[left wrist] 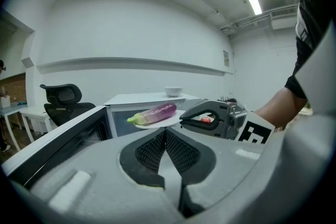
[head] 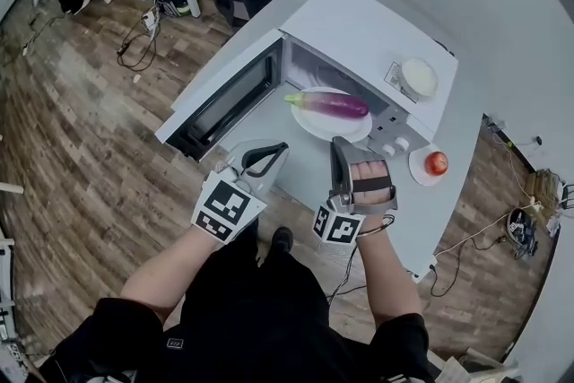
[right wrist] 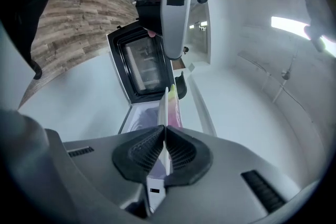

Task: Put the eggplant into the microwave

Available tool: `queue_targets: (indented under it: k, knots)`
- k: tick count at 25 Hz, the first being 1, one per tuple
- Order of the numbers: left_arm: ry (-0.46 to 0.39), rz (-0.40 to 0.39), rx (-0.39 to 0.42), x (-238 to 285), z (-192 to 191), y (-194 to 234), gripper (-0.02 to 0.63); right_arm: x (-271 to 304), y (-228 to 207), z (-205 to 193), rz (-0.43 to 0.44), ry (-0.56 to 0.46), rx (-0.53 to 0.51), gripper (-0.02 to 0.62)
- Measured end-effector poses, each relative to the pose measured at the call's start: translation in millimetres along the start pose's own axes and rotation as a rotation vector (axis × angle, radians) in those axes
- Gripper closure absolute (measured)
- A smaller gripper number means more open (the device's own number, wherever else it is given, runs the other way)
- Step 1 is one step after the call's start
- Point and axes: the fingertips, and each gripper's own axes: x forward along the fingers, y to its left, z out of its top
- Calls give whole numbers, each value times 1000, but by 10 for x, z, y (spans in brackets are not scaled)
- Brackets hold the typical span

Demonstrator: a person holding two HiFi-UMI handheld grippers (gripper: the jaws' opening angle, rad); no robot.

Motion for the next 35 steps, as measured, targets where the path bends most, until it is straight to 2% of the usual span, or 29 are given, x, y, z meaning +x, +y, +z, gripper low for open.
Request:
queue_targets:
  k: [6,11,16,27,35]
  knots:
    - [-4,-52,6,265,-229,212,597,327,264,-59,6,52,0,569]
    - [-17,-58,17,414,-401,359,597,562,487,-138,1,92,1,569]
    - [-15,-63,-6,555,-566,452,597,731,731,-248,16,131,0,569]
    - [-3,-86,-19,826,-717,537,597,1087,1008,-512,26,199,7,569]
    - [15,-105,-2,926,-738,541,597,1148,1127,-561,31,220,11,568]
